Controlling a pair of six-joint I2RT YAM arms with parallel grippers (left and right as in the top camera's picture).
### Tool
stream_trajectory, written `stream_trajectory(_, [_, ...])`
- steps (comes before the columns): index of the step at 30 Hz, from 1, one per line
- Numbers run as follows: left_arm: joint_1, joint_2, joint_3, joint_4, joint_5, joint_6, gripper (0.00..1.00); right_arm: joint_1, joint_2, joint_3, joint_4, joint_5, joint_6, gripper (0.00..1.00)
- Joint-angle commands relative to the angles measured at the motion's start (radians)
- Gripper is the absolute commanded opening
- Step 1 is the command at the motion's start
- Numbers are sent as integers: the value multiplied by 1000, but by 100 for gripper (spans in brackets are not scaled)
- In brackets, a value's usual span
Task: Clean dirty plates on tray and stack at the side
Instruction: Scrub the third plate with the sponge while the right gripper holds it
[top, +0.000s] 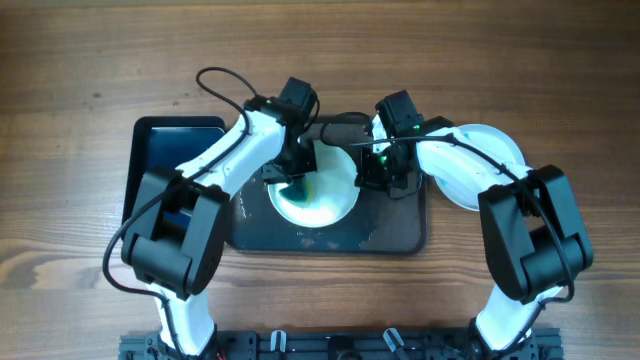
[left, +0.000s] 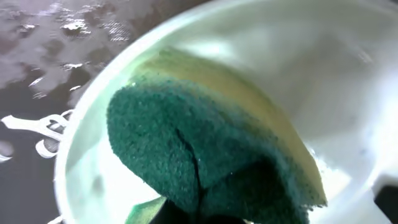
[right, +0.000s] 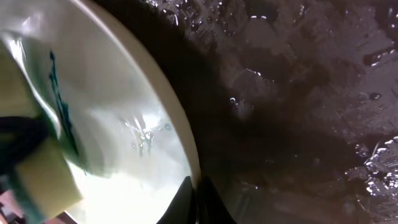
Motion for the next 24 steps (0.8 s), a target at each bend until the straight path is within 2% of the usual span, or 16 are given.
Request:
stream_trajectory(1, [-27, 9, -74, 72, -31, -34, 4, 1, 11, -9, -1, 30, 37, 4])
stream_trajectory(5, [-30, 10, -144, 149, -98, -92, 4, 1, 11, -9, -2, 34, 36, 4])
stream_trajectory(8, [-35, 10, -161, 157, -65, -60, 4, 1, 11, -9, -1, 34, 36, 4])
stream_trajectory(10, [-41, 10, -160, 187, 90, 88, 4, 1, 11, -9, -1, 34, 37, 4])
stream_trajectory(11, [-44, 10, -160, 216, 256, 195, 4, 1, 11, -9, 1, 34, 37, 4])
stream_trajectory(12, [-45, 10, -160, 240, 390, 252, 4, 1, 11, -9, 2, 34, 39, 4])
stream_trajectory(14, [-45, 10, -160, 262, 454, 259, 4, 1, 11, -9, 2, 34, 39, 4])
stream_trajectory(16, [-45, 10, -160, 258, 396, 229, 4, 1, 11, -9, 2, 35, 36, 4])
stream_trajectory(18, [-45, 10, -160, 237, 241, 130, 4, 1, 11, -9, -2, 42, 36, 4])
stream_trajectory(21, [-42, 10, -149, 188, -17, -45, 4, 1, 11, -9, -1, 41, 37, 4])
stream_trajectory(24, [-30, 10, -86, 77, -294, -270, 4, 1, 11, -9, -1, 42, 36, 4])
